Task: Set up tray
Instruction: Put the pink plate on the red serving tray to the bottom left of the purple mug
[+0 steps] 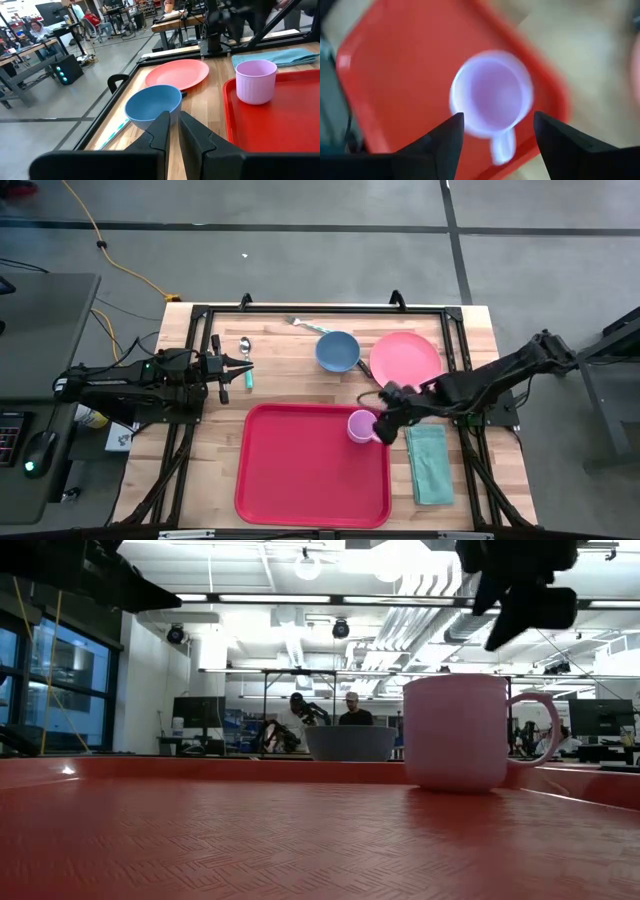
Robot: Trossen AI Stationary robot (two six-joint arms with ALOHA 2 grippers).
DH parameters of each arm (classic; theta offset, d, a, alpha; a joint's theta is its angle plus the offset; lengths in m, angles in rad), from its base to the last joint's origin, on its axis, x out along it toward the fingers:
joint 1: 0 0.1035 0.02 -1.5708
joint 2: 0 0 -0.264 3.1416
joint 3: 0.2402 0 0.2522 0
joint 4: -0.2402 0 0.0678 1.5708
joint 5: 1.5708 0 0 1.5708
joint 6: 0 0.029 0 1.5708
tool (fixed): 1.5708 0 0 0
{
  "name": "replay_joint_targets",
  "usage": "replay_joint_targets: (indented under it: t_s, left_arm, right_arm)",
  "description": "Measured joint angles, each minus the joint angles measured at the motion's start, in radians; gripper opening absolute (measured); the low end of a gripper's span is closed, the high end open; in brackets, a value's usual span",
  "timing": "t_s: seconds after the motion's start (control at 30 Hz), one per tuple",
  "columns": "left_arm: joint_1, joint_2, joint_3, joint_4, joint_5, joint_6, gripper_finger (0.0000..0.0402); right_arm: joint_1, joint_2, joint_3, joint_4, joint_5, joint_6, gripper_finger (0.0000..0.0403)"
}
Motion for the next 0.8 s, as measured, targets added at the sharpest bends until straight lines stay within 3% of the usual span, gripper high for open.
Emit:
replay_joint_targets:
  t_s: [0.13, 0.23, 0.37, 0.6, 0.8]
  left_arm:
    - [0.0, 0.0, 0.0, 0.0, 0.0, 0.0, 0.0067]
    - [0.0, 0.0, 0.0, 0.0, 0.0, 0.0, 0.0067]
    - [0.0, 0.0, 0.0, 0.0, 0.0, 0.0, 0.0067]
    - [0.0, 0.0, 0.0, 0.0, -0.002, 0.0, 0.0067]
    - [0.0, 0.0, 0.0, 0.0, -0.023, -0.001, 0.0067]
  right_arm:
    - [-0.051, -0.083, 0.0, -0.131, 0.175, 0.068, 0.0218]
    - [-0.123, -0.133, 0.0, -0.275, 0.24, 0.117, 0.0218]
    - [-0.267, -0.182, 0.005, -0.429, 0.254, 0.128, 0.0218]
    - [-0.56, -0.194, 0.132, -0.742, 0.274, -0.009, 0.0218]
    - [-0.841, -0.194, 0.18, -0.874, 0.248, -0.228, 0.0218]
